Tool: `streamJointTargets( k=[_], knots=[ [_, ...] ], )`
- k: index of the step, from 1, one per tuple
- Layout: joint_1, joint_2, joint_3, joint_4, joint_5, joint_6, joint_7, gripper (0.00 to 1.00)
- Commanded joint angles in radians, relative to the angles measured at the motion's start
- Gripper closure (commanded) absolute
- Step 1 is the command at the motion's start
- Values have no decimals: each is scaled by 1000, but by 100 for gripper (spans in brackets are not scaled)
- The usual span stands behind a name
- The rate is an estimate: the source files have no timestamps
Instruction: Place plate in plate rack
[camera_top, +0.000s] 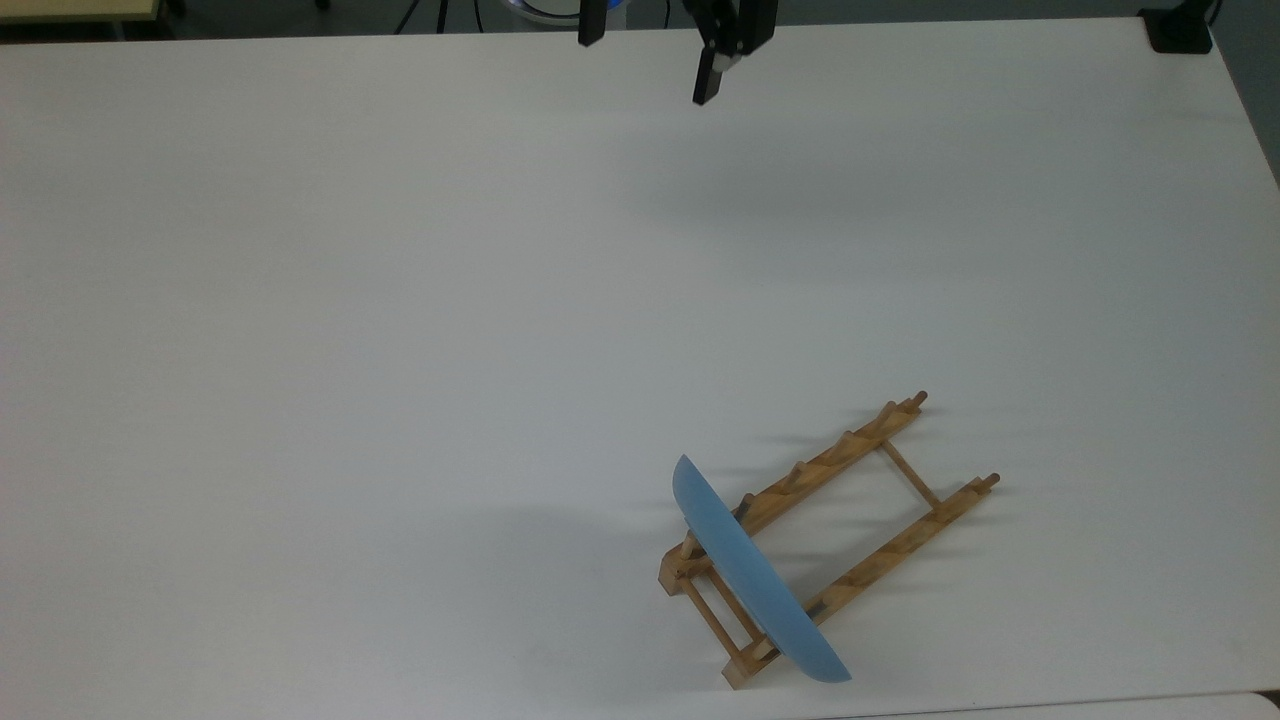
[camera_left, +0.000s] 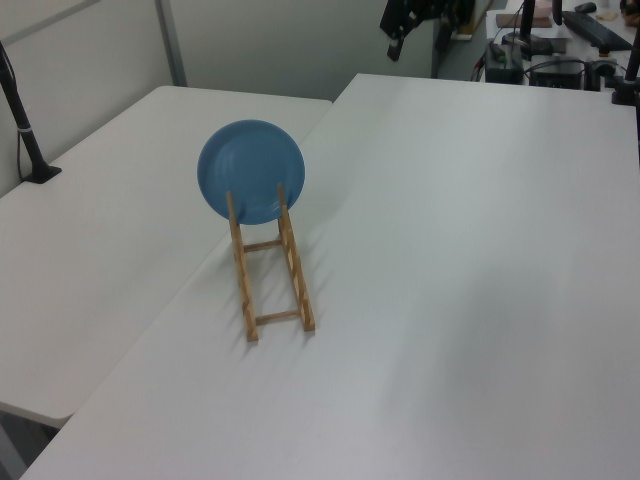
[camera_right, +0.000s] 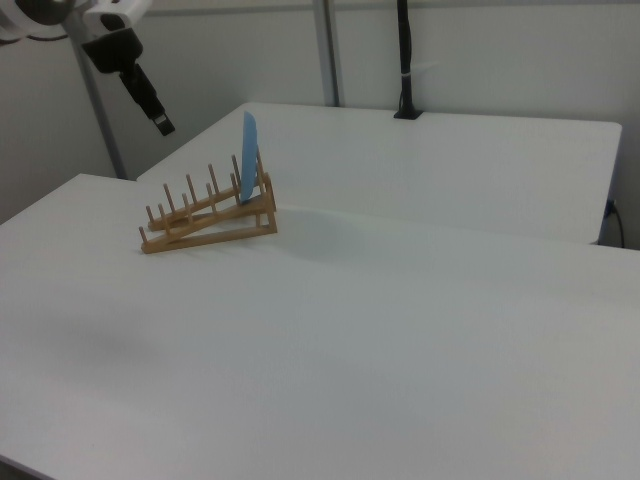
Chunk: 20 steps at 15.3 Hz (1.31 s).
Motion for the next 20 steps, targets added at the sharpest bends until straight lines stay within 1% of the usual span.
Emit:
streamJointTargets(
  k=[1, 4, 6, 11, 13, 15, 18, 20],
  knots=[
    [-9, -12, 0, -18, 18, 16, -19, 0],
    [-18, -18, -2, -18, 21, 11, -22, 0],
    [-38, -27, -2, -18, 25, 7, -24, 0],
    [-50, -58, -3, -20, 36, 2, -29, 0],
    [-69, -61, -3, -20, 38, -30, -55, 0],
    [-76, -73, -5, -20, 42, -56, -119, 0],
    [-121, -96, -5, -24, 74, -81, -223, 0],
    [-150, -104, -8, -25, 91, -127, -344, 0]
  ],
)
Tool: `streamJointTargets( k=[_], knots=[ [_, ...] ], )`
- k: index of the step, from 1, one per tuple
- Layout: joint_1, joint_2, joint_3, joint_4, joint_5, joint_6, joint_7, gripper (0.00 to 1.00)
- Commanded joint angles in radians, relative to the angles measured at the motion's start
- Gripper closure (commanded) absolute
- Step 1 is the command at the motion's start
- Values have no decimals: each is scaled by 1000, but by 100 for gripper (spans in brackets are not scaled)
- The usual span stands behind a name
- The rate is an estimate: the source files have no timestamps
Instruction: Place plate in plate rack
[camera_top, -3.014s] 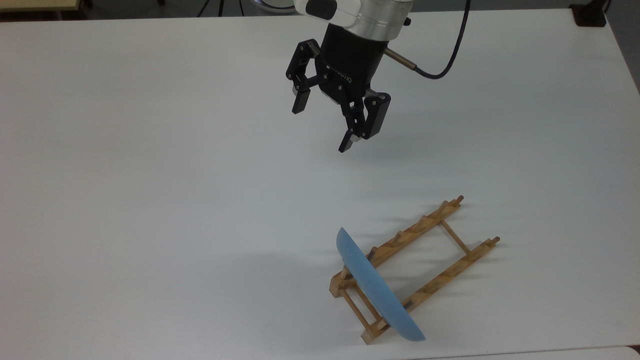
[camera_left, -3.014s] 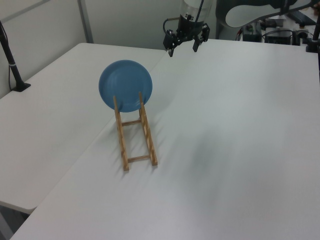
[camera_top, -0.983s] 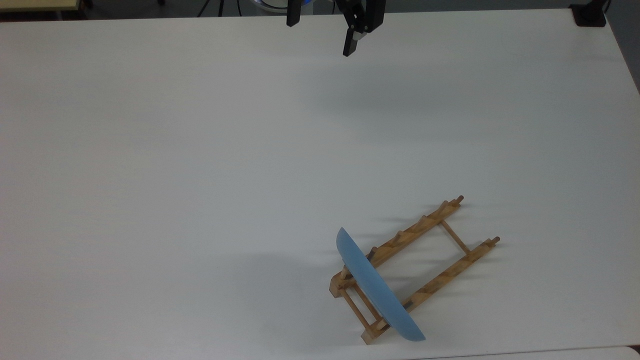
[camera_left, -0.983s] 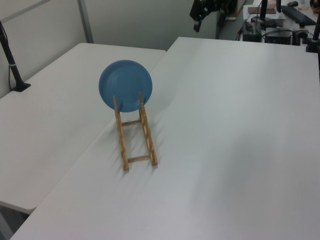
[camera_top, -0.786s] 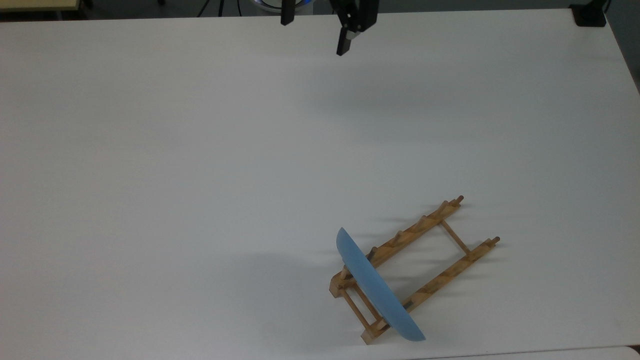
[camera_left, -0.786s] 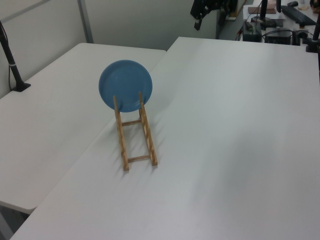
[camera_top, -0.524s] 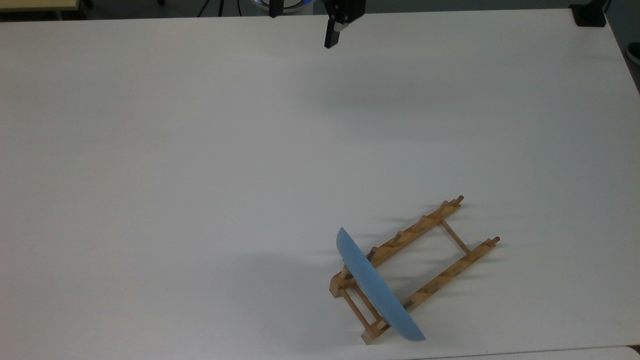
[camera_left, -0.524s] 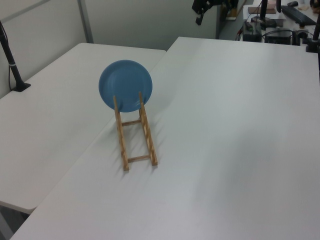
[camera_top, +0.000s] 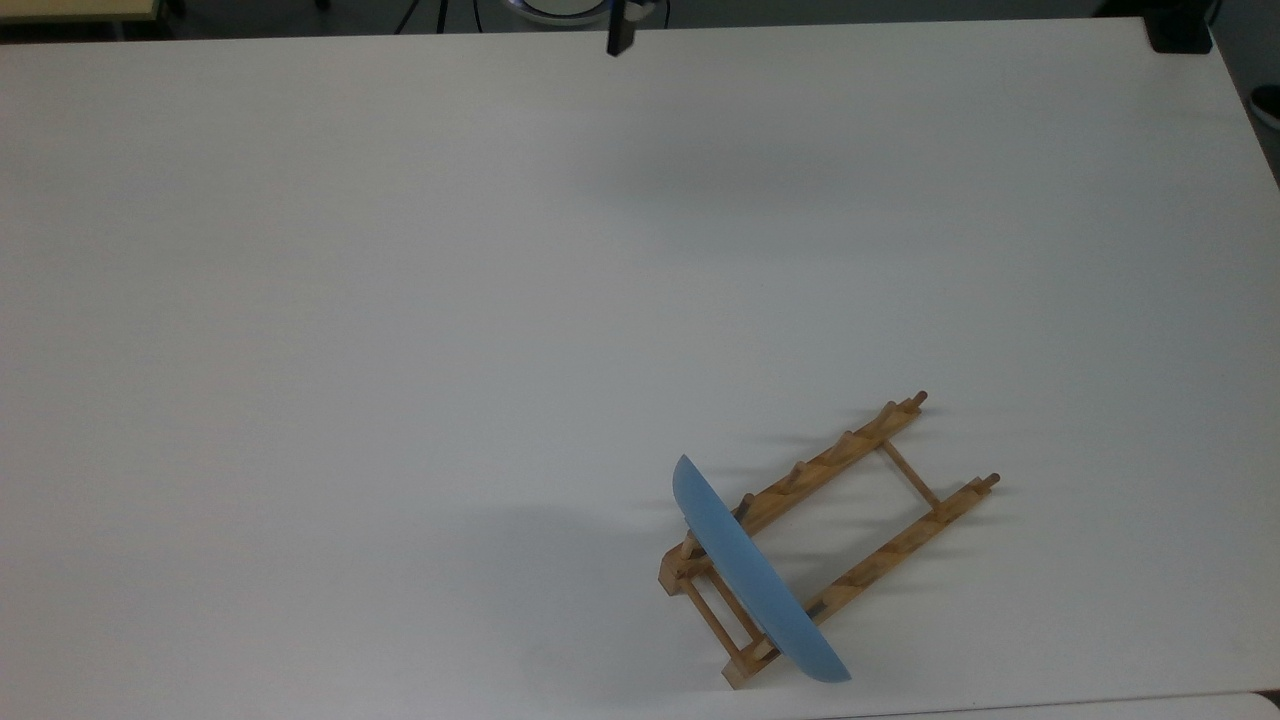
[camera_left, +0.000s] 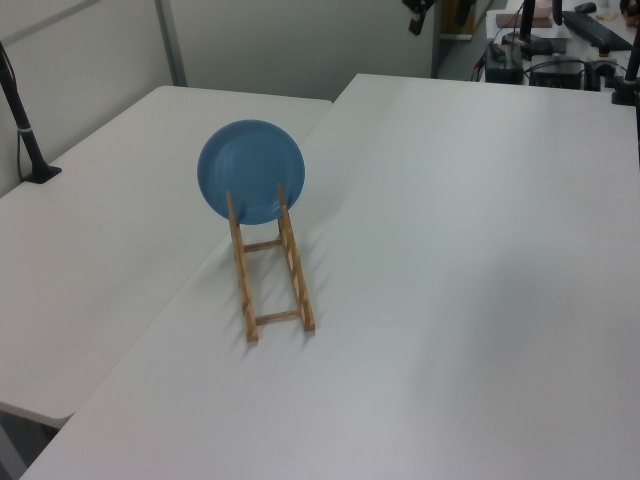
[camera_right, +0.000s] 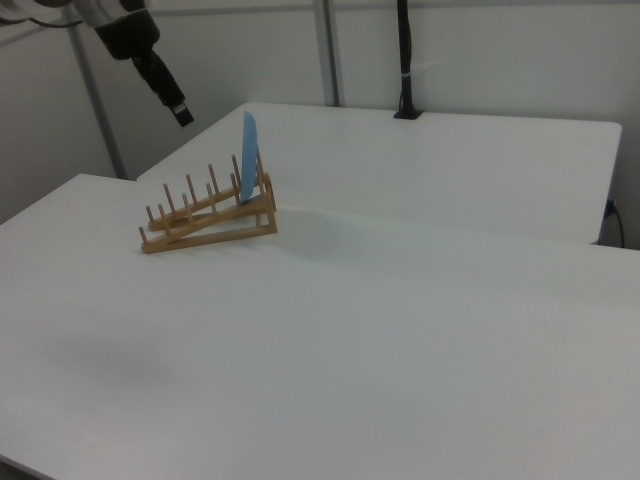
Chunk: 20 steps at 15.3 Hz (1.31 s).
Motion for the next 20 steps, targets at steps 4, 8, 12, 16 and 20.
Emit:
streamJointTargets(
  k=[4, 8, 12, 16, 20],
  knots=[
    [-81, -79, -17, -49, 49, -158, -447, 0],
    [-104, -99, -17, -128, 49, -149, -552, 0],
    [-107, -99, -20, -186, 102, -42, -573, 0],
    [-99, -95, -34, -223, 130, 24, -622, 0],
    [-26, -90, -138, -214, 205, 31, -685, 0]
  ],
)
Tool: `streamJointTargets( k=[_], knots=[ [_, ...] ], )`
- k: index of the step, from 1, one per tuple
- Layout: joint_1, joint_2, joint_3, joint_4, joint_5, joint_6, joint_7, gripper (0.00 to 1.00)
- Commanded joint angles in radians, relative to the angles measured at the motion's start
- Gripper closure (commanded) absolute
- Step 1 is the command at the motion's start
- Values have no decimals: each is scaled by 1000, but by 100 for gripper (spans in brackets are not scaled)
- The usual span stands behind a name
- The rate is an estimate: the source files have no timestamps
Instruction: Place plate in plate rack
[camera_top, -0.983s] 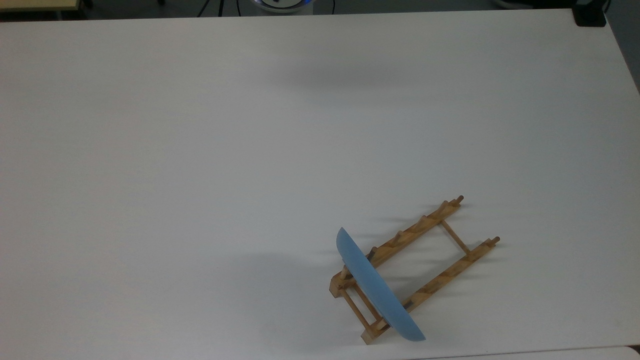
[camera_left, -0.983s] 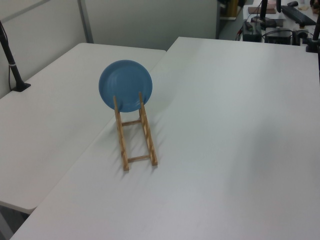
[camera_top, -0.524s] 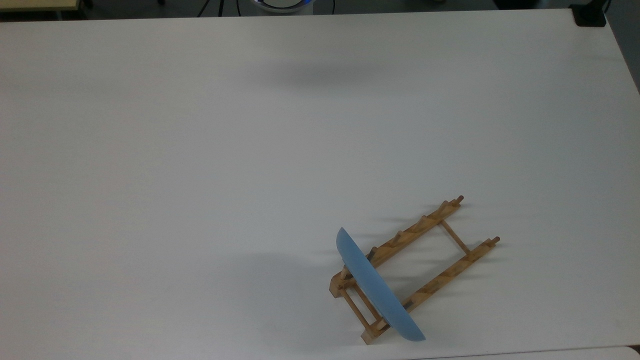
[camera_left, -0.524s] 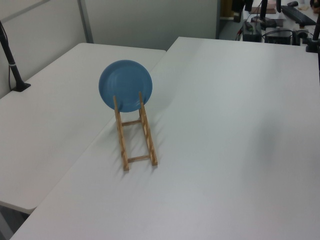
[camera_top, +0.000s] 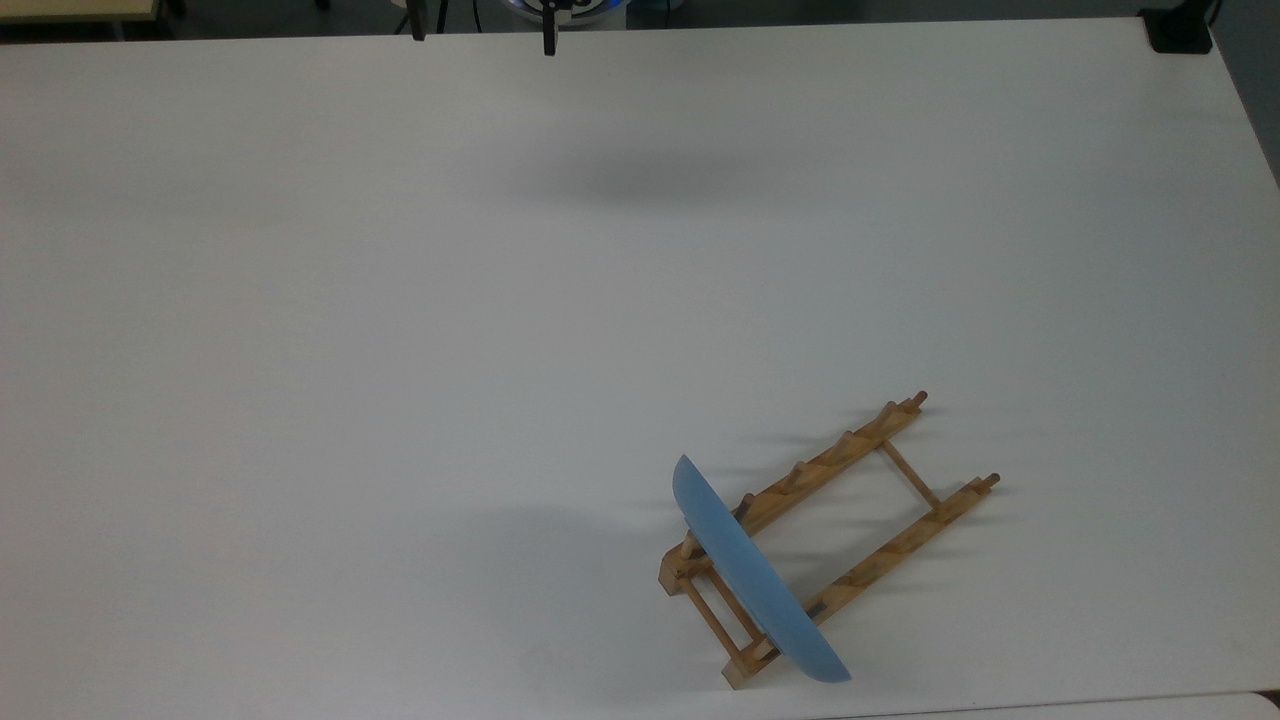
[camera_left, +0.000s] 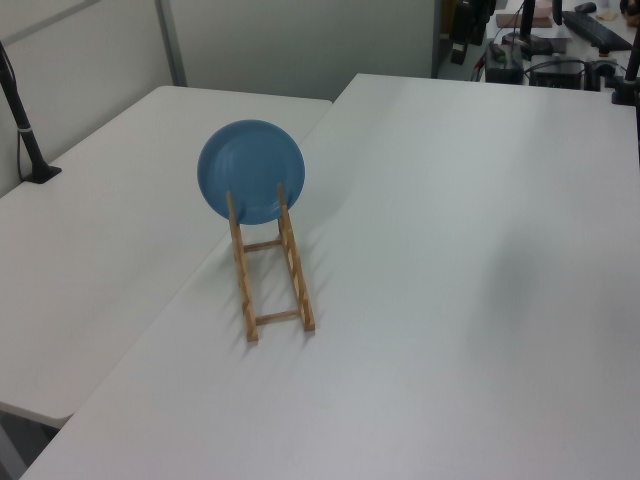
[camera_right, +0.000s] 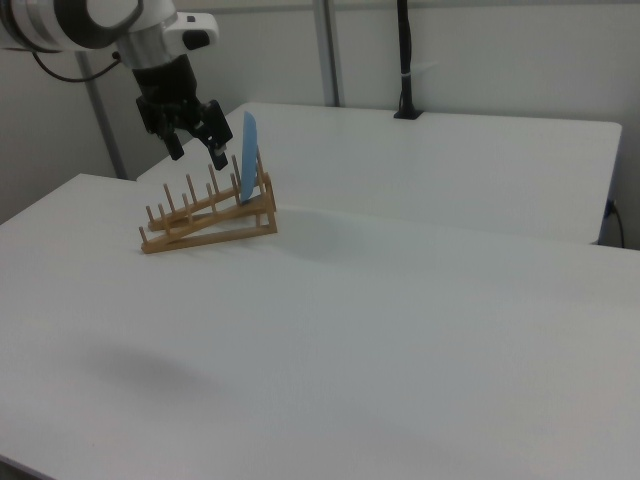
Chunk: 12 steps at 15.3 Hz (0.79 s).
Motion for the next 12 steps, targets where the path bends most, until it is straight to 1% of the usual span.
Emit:
streamJointTargets(
  k=[1, 2, 4, 12],
  knots=[
    [97, -33, -128, -34, 84, 27, -78, 0],
    [109, -32, -135, -34, 84, 25, -81, 0],
    [115, -26, -136, -34, 84, 27, -81, 0],
    [117, -18, -136, -33, 82, 28, -70, 0]
  ],
)
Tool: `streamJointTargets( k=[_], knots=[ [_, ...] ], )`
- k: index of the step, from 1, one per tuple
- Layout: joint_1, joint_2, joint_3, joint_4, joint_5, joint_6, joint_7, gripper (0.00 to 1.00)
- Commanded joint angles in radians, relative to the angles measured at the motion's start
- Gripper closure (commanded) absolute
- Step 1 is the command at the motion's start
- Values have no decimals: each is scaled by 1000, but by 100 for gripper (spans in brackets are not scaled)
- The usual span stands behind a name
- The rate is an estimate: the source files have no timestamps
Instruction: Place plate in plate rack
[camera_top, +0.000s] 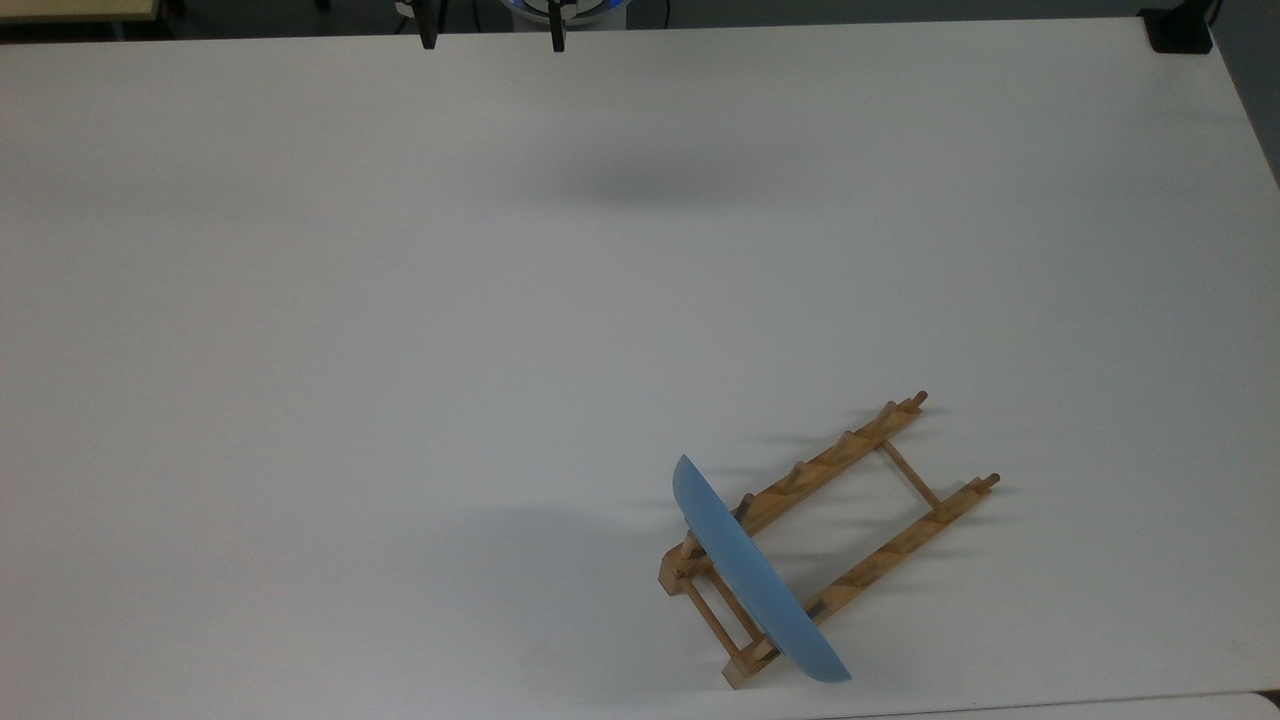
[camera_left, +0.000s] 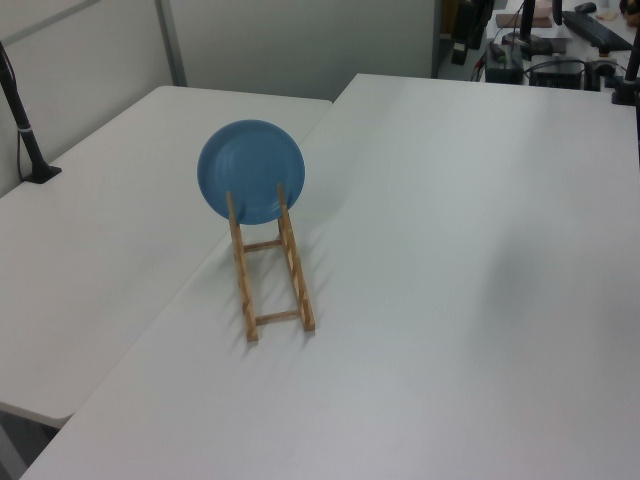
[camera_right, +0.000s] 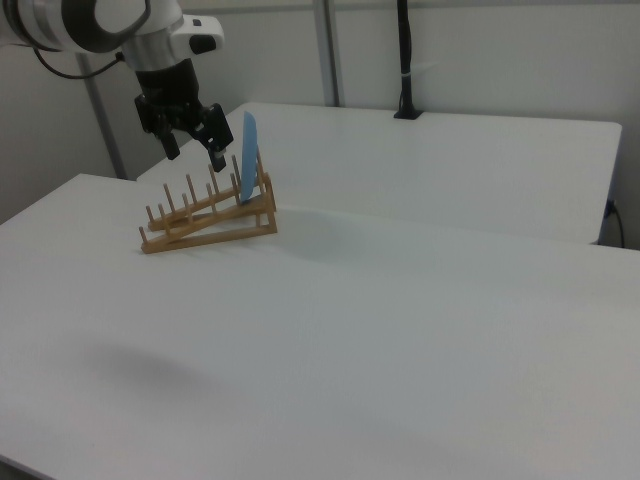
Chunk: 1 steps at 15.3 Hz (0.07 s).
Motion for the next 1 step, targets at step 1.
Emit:
streamJointTargets(
  k=[1],
  knots=[
    [21, -17, -23, -28, 20, 27, -13, 0]
  ],
)
